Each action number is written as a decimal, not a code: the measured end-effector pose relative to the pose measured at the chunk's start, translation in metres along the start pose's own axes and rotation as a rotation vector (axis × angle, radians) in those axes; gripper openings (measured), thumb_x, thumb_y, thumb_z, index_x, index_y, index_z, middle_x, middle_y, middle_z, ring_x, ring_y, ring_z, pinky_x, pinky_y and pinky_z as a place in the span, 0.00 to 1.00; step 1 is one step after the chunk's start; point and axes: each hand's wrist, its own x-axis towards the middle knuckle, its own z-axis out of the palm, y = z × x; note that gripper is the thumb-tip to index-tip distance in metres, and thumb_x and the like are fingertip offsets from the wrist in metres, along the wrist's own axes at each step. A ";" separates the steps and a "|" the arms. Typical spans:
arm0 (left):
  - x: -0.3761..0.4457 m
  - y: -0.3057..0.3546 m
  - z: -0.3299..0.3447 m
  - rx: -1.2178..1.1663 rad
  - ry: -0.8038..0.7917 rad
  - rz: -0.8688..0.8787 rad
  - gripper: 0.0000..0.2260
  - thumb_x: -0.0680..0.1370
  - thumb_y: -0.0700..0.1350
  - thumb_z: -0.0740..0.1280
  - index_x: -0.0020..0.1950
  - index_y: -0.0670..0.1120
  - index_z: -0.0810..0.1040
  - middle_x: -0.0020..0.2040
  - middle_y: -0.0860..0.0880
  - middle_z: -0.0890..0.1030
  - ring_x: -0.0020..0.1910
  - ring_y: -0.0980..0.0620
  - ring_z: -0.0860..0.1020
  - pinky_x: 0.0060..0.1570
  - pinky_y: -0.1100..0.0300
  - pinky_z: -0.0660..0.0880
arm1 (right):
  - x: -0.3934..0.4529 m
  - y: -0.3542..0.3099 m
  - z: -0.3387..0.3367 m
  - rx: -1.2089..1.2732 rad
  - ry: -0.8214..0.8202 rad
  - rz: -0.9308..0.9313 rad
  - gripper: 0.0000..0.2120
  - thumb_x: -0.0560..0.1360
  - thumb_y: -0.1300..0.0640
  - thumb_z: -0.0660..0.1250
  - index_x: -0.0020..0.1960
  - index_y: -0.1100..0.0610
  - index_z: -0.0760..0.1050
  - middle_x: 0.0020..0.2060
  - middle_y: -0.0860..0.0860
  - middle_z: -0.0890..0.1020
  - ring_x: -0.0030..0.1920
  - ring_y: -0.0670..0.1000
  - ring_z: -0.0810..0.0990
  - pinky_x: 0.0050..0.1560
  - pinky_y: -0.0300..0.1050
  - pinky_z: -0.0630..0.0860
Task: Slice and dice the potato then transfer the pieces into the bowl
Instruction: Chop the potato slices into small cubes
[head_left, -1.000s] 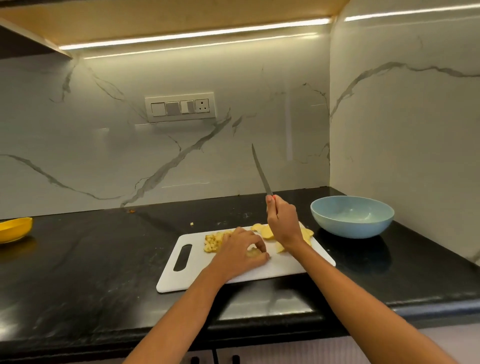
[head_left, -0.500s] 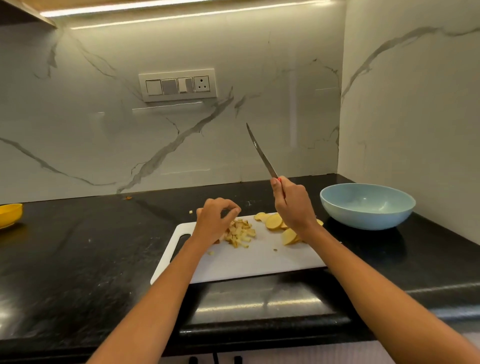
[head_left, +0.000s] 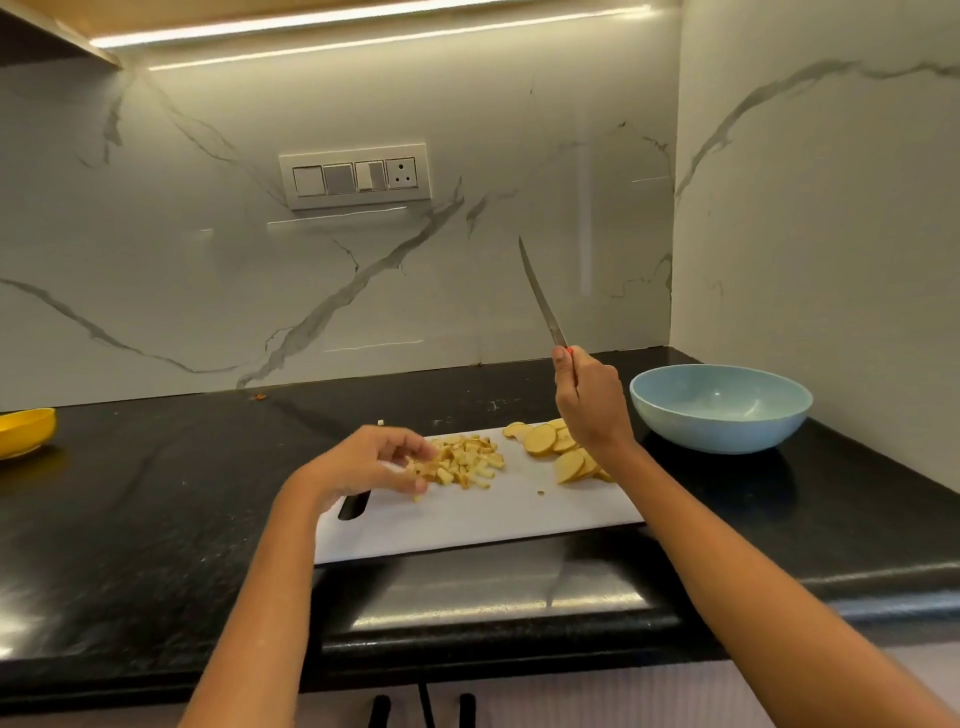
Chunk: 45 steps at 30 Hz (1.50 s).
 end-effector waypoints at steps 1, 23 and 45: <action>-0.002 -0.003 -0.001 0.013 -0.052 -0.037 0.13 0.69 0.36 0.74 0.50 0.50 0.80 0.52 0.52 0.80 0.53 0.54 0.76 0.51 0.66 0.71 | 0.000 0.000 0.000 -0.003 -0.001 -0.002 0.15 0.81 0.54 0.54 0.39 0.58 0.70 0.26 0.47 0.71 0.27 0.44 0.69 0.29 0.36 0.66; 0.025 0.039 0.092 0.261 0.236 0.543 0.11 0.64 0.64 0.69 0.39 0.59 0.81 0.41 0.65 0.80 0.49 0.62 0.74 0.55 0.51 0.70 | 0.002 0.001 -0.005 0.026 0.070 0.051 0.17 0.82 0.54 0.54 0.34 0.51 0.65 0.26 0.46 0.71 0.27 0.44 0.70 0.29 0.33 0.65; 0.089 0.058 0.086 0.508 0.149 0.080 0.25 0.75 0.48 0.68 0.71 0.56 0.64 0.67 0.55 0.72 0.71 0.49 0.63 0.68 0.43 0.54 | 0.008 0.011 0.003 -0.034 0.016 0.070 0.16 0.82 0.51 0.54 0.40 0.57 0.72 0.27 0.46 0.72 0.27 0.44 0.71 0.29 0.34 0.66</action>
